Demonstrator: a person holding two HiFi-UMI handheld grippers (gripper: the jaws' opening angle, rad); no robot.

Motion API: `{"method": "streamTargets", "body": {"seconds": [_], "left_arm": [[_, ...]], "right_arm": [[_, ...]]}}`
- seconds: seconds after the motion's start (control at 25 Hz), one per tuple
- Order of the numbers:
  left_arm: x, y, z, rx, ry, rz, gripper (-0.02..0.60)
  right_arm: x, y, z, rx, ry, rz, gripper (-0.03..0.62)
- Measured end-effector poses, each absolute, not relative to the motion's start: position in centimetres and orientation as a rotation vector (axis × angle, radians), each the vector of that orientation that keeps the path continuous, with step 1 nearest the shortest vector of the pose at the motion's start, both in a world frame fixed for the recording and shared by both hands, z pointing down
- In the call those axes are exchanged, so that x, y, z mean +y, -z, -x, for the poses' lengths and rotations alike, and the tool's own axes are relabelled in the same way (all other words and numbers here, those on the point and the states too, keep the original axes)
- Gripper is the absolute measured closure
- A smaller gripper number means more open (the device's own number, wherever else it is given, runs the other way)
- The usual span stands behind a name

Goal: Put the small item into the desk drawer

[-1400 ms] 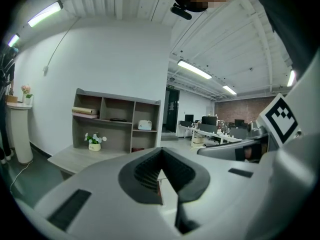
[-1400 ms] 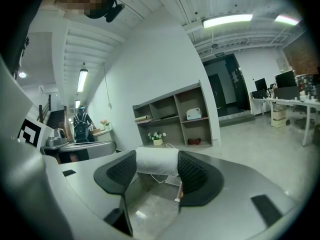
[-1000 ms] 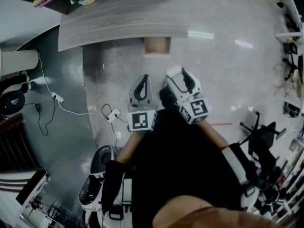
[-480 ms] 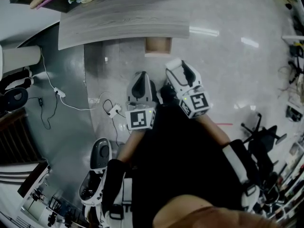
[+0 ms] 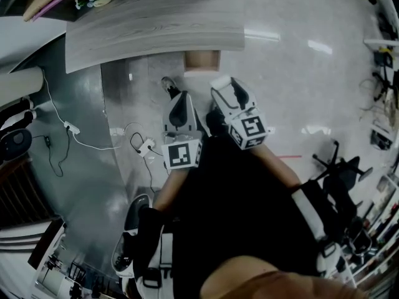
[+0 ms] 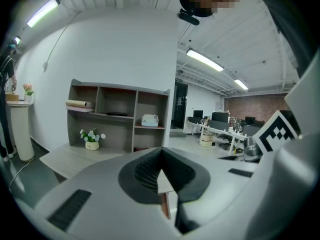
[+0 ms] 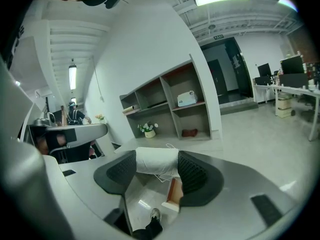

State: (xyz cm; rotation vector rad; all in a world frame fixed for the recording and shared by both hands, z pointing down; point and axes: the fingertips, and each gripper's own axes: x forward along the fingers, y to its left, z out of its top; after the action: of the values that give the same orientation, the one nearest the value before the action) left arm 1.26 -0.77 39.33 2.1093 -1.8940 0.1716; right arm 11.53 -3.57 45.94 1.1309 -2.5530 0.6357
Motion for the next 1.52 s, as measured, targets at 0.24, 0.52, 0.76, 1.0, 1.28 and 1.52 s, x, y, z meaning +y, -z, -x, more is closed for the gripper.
{"method": "streamTargets", "body": {"seconds": [0.24, 0.52, 0.76, 1.0, 1.28, 1.52], "left_arm": [[-2.8, -40.7, 1.1, -1.872, -0.167, -2.098, 0.584], [-5.0, -41.7, 4.2, -1.845, -0.171, -2.095, 0.584], [-7.0, -42.6, 6.2, -1.802, -0.179, -2.096, 0.584], [-8.3, -43.6, 7.9, -1.782, -0.182, -2.09, 0.584], [-9.4, -44.8, 9.3, -1.767, -0.189, -2.076, 0.584], [-9.8, -46.0, 9.7, -1.748, -0.207, -2.067, 0.584]], "right_arm": [[-4.8, -48.7, -9.4, -2.497, -0.647, -1.131, 0.335], [-6.2, -51.2, -6.3, -2.436, -0.686, -1.13, 0.335], [-7.8, -53.6, -4.4, -2.358, -0.727, -1.158, 0.335], [-9.1, -57.0, -3.2, -2.288, -0.729, -1.179, 0.335], [-10.3, -61.2, -1.9, -2.193, -0.784, -1.178, 0.335], [-10.4, -65.6, -1.7, -2.102, -0.807, -1.16, 0.335]]}}
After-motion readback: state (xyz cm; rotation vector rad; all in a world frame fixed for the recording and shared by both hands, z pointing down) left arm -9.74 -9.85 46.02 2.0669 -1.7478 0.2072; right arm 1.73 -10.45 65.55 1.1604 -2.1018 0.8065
